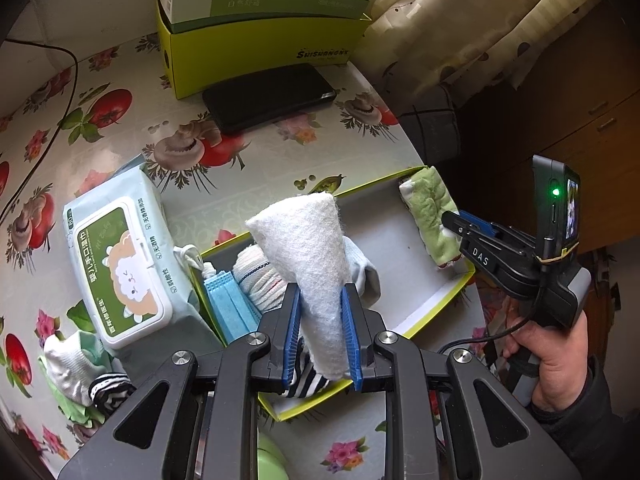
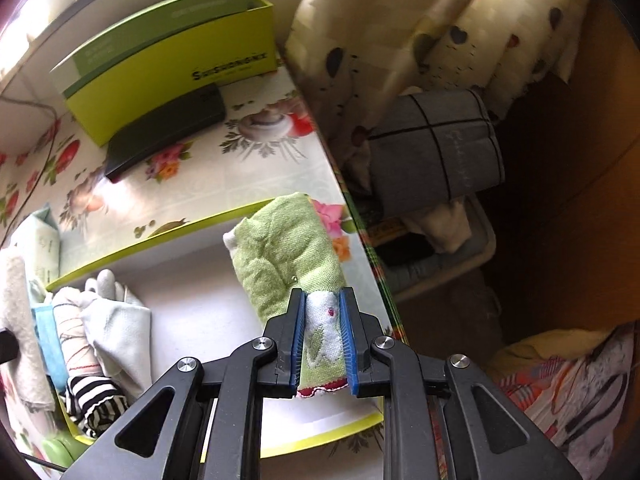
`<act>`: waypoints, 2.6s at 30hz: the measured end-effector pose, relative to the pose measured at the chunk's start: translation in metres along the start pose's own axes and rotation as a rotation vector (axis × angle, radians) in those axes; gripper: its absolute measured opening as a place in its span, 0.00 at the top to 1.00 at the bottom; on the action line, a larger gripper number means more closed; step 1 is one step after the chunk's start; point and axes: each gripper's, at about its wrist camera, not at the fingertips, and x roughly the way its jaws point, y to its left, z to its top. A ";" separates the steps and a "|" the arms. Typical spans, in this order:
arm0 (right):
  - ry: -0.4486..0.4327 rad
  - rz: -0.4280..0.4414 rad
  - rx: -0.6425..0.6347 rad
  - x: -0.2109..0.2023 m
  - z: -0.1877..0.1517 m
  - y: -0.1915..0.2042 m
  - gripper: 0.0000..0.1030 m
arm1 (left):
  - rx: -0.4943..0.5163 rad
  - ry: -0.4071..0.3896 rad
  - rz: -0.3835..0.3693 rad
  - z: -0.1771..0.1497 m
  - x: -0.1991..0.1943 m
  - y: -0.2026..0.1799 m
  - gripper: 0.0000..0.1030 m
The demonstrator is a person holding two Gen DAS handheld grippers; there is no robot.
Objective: Organize soft objects
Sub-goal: 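Lower and release the green towel and white towel into the tray with both grippers, then move both grippers back toward the remaining items beside the tray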
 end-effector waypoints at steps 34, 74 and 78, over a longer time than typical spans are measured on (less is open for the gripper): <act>-0.046 0.230 0.132 -0.040 -0.037 -0.038 0.76 | -0.002 0.130 -0.101 0.050 0.102 -0.066 0.79; -0.059 0.313 -0.057 -0.102 -0.049 0.039 0.71 | 0.047 -0.023 0.002 0.000 -0.006 -0.035 0.71; -0.061 0.329 -0.092 -0.112 -0.054 0.056 0.71 | 0.029 -0.039 0.007 -0.015 -0.020 -0.025 0.71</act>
